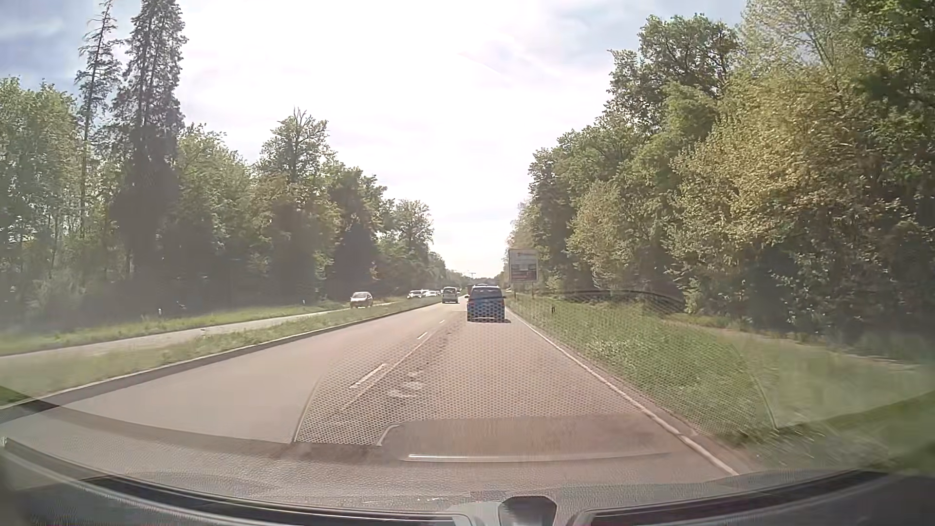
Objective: Follow the waypoints while adhering to traffic rules and regulations
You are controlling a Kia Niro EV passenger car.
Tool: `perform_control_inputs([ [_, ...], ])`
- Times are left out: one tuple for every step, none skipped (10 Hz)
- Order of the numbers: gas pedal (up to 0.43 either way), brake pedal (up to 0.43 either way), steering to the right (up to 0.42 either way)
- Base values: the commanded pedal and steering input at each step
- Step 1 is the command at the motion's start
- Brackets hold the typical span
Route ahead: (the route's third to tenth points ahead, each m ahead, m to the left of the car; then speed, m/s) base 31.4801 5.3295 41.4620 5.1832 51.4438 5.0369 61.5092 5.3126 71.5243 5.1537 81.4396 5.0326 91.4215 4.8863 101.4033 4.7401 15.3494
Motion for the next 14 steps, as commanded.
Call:
perform_control_inputs([
  [0.11,0.0,-0.001],
  [0.11,0.0,-0.001],
  [0.11,0.0,-0.001],
  [0.11,0.0,-0.001],
  [0.11,0.0,-0.001],
  [0.11,0.0,-0.001],
  [0.11,0.0,-0.001],
  [0.11,0.0,-0.001],
  [0.11,0.0,-0.001],
  [0.11,0.0,-0.001],
  [0.11,0.0,-0.001],
  [0.11,0.0,-0.001],
  [0.11,0.0,-0.001],
  [0.11,0.0,-0.001],
])
